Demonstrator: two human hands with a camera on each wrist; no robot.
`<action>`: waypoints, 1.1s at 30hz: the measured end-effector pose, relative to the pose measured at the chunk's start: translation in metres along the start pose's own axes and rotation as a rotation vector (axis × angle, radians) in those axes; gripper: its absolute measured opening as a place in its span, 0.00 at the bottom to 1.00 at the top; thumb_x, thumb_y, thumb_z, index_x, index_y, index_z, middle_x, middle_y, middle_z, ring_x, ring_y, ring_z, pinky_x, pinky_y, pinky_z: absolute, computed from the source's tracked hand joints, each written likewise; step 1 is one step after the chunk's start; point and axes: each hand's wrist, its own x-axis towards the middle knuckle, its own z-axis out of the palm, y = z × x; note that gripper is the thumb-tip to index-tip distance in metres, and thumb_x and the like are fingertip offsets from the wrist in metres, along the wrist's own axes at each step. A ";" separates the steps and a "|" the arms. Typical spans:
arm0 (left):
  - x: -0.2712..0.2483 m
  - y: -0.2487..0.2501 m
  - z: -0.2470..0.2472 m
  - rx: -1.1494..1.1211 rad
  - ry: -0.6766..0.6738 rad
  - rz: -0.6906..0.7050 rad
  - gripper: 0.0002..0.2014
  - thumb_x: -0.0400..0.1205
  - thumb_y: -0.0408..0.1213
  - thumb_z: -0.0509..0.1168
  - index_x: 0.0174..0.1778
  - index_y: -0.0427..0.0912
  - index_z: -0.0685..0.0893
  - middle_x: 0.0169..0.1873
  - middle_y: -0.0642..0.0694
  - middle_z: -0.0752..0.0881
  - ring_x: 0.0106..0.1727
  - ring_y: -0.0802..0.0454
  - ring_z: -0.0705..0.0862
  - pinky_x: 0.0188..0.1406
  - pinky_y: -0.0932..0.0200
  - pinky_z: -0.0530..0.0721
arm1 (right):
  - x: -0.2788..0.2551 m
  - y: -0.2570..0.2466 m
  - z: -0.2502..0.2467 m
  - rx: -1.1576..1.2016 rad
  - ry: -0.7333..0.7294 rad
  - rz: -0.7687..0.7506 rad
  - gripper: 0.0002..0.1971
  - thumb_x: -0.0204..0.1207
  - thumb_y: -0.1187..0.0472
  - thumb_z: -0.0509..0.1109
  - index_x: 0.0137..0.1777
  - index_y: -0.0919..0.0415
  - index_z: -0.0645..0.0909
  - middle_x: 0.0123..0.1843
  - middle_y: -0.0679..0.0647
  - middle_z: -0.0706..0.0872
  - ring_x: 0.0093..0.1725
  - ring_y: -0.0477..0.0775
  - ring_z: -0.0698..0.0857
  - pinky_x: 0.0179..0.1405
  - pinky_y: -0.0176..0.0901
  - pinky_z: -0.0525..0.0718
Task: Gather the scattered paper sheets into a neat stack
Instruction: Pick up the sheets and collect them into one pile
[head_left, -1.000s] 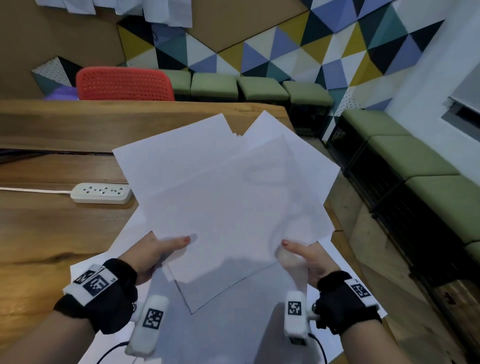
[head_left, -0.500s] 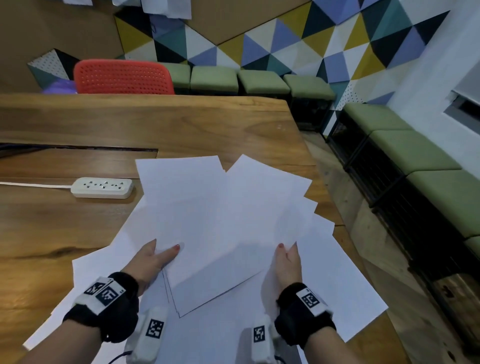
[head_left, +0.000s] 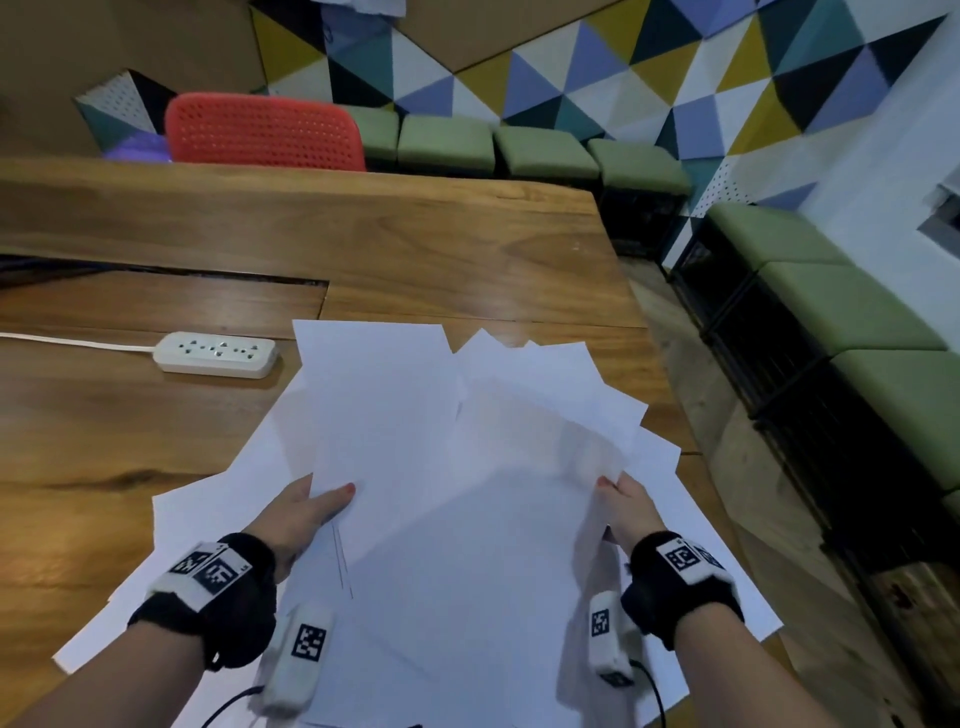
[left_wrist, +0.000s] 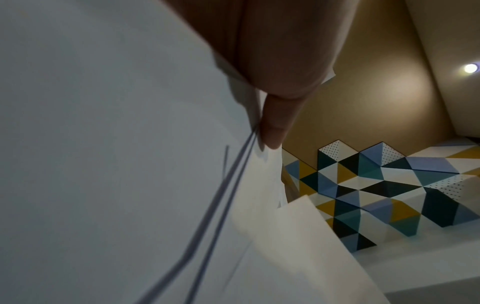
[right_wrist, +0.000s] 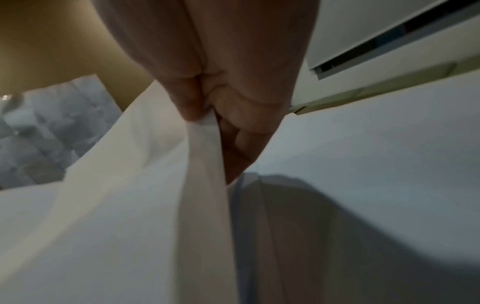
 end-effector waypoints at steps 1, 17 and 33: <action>0.002 -0.001 0.000 0.001 0.000 -0.002 0.16 0.82 0.36 0.63 0.65 0.37 0.79 0.57 0.41 0.87 0.59 0.42 0.84 0.63 0.47 0.79 | 0.001 -0.001 0.004 -0.023 -0.037 -0.016 0.12 0.81 0.61 0.55 0.59 0.54 0.77 0.54 0.56 0.80 0.54 0.57 0.78 0.58 0.48 0.75; 0.003 0.003 -0.008 -0.066 -0.088 0.114 0.43 0.49 0.38 0.78 0.64 0.37 0.77 0.54 0.36 0.89 0.54 0.38 0.88 0.57 0.45 0.84 | -0.028 -0.005 0.025 0.359 -0.021 -0.020 0.49 0.58 0.47 0.82 0.77 0.53 0.61 0.74 0.60 0.70 0.73 0.59 0.71 0.63 0.45 0.70; -0.011 0.012 -0.005 -0.065 -0.104 0.013 0.08 0.58 0.20 0.70 0.33 0.25 0.84 0.24 0.36 0.87 0.22 0.47 0.86 0.20 0.64 0.82 | -0.052 -0.017 0.038 0.578 -0.253 -0.002 0.35 0.57 0.40 0.79 0.58 0.65 0.81 0.53 0.59 0.88 0.50 0.56 0.87 0.51 0.46 0.87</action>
